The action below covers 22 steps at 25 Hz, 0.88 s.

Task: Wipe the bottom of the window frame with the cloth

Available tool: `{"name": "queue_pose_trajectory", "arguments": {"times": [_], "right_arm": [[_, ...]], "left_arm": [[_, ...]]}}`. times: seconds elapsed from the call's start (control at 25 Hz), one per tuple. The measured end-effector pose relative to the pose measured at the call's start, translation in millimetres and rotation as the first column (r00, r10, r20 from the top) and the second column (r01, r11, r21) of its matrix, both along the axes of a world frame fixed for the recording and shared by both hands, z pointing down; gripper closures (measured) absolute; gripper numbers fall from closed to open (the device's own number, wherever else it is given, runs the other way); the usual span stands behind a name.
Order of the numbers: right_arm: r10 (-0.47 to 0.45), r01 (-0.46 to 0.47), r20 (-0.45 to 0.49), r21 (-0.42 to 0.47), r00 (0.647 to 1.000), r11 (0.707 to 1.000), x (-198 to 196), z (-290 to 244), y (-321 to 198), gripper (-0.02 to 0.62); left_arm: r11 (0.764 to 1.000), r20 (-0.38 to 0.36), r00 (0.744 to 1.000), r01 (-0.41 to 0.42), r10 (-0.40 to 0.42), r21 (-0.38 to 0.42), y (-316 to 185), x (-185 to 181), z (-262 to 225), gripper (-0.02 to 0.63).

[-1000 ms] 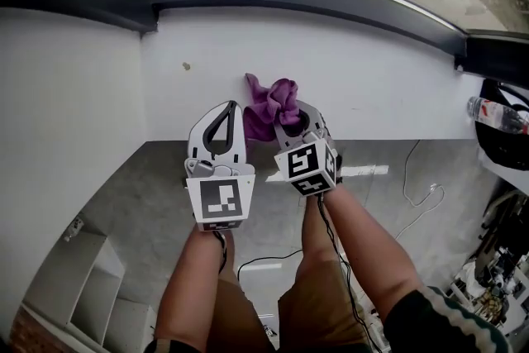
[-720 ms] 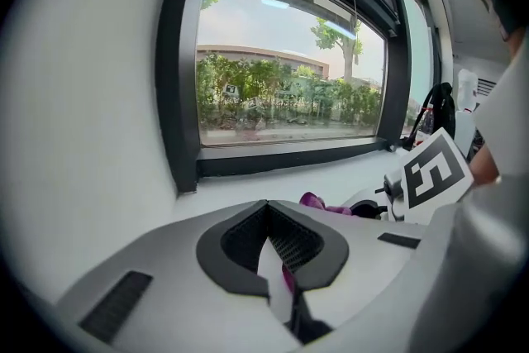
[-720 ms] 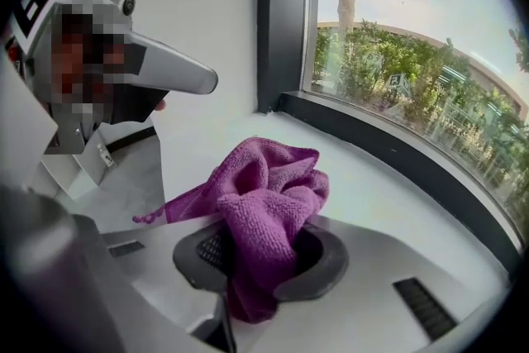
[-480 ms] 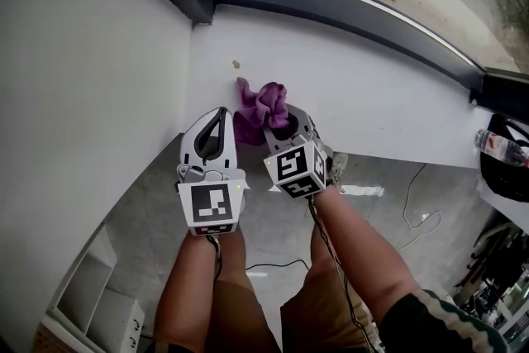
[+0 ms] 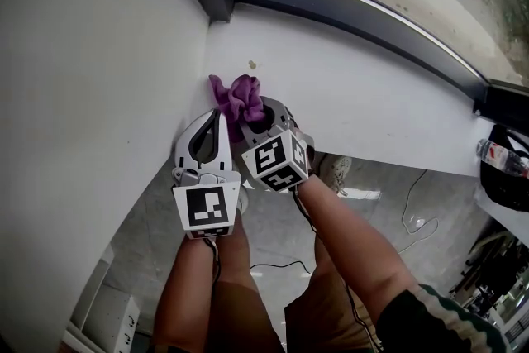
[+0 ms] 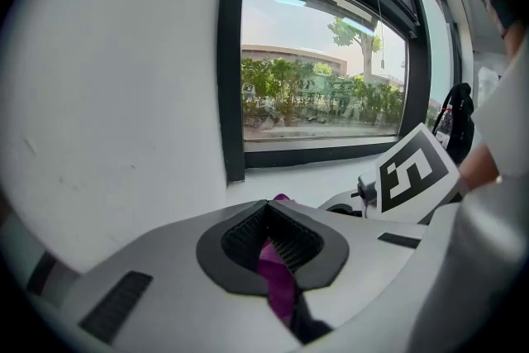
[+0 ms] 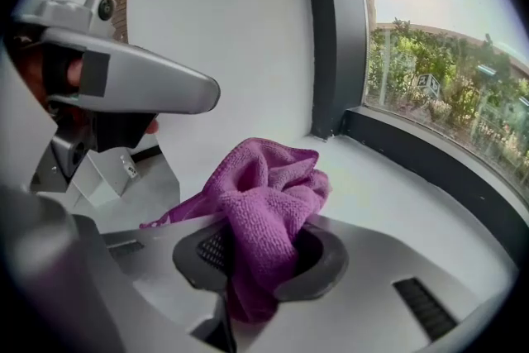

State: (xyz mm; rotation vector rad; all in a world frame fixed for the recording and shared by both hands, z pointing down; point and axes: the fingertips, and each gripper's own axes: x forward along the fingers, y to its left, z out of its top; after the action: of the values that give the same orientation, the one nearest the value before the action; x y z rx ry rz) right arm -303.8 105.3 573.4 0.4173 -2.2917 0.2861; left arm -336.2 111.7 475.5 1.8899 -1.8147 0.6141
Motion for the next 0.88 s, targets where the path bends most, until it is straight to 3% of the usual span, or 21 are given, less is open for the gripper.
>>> {"name": "queue_pose_trajectory", "arguments": {"times": [0.56, 0.88], "right_arm": [[-0.031, 0.034, 0.039, -0.06, 0.999, 0.998, -20, -2, -13, 0.491], [0.039, -0.034, 0.063, -0.075, 0.997, 0.997, -30, -2, -65, 0.491]], "left_arm": [[0.999, -0.04, 0.998, 0.04, -0.041, -0.017, -14, -6, 2, 0.597], [0.998, -0.052, 0.997, 0.064, -0.065, -0.015, -39, -14, 3, 0.597]]}}
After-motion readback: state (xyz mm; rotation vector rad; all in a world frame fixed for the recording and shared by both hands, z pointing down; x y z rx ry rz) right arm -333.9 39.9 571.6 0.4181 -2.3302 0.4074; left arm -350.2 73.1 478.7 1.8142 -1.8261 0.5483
